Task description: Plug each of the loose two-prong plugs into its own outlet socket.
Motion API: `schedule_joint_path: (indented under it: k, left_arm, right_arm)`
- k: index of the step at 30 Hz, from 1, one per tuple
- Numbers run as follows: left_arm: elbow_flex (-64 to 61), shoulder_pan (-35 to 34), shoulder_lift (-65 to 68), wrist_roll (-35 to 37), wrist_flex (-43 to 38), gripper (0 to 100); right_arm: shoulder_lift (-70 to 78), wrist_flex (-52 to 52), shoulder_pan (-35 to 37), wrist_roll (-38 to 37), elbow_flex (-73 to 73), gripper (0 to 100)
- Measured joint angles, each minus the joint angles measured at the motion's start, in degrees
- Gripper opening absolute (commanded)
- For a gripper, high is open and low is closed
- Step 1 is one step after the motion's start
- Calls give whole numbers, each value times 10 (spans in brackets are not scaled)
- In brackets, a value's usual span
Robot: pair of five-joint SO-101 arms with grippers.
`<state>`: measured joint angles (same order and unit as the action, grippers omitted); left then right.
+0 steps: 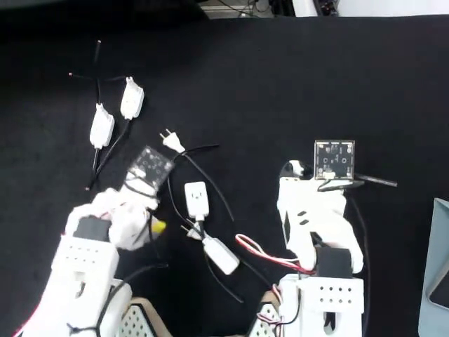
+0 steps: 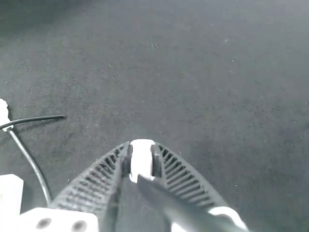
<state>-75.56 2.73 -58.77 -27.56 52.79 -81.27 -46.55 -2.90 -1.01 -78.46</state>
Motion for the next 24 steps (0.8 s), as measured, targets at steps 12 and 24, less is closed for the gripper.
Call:
schedule_joint_path:
  k: [12, 24]
  left_arm:
    - [8, -119, -127, 4, 4, 285]
    - [10, -125, -125, -8, 4, 285]
  right_arm:
    - [0, 0, 0, 0, 0, 13]
    - [0, 0, 9, 0, -12, 13]
